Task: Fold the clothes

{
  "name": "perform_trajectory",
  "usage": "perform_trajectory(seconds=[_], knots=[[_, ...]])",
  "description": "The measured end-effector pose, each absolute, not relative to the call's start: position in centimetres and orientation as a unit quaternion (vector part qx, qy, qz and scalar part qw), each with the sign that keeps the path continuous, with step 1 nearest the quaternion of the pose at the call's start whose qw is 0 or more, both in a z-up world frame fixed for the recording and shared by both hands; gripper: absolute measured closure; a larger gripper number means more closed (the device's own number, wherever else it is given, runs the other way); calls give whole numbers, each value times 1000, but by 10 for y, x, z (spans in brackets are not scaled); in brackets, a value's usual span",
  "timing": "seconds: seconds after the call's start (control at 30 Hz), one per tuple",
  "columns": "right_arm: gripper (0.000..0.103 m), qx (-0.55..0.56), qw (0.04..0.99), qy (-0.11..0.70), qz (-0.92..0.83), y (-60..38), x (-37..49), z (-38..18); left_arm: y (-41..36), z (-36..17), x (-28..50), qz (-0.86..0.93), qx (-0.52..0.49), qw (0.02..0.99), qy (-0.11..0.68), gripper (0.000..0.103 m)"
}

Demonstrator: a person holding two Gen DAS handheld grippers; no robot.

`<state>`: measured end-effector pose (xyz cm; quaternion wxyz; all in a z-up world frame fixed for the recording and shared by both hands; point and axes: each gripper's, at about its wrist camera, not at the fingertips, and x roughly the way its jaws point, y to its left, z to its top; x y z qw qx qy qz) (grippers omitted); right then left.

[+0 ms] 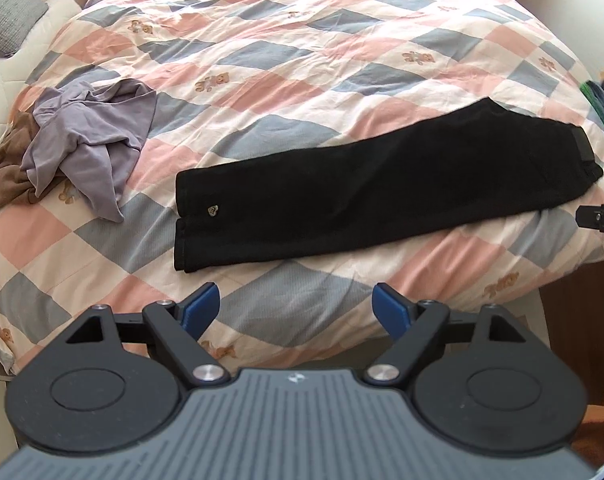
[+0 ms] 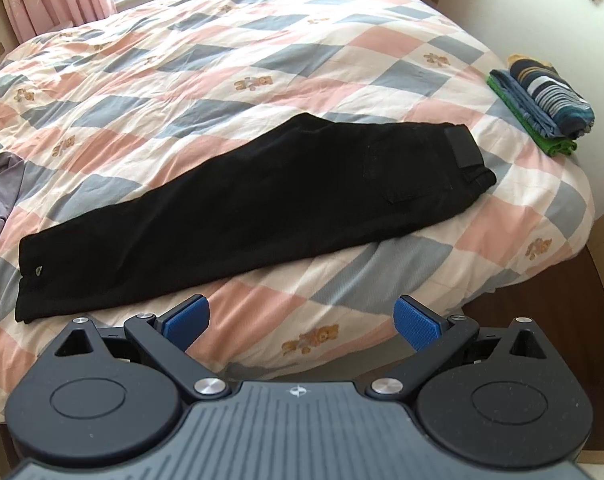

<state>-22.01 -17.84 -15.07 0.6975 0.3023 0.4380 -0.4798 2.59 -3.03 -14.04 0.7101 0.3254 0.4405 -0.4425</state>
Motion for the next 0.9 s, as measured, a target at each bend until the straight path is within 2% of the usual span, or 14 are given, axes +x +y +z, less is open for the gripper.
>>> perform_trajectory(seconds=[0.43, 0.77, 0.9], knots=[[2, 296, 709, 440, -465, -229, -214, -156, -51, -155, 45, -450, 282, 708, 466, 20], [2, 365, 682, 382, -505, -238, -224, -165, -84, -167, 100, -536, 290, 649, 455, 21], [5, 414, 682, 309, -518, -226, -218, -170, -92, -172, 157, -583, 312, 613, 433, 35]])
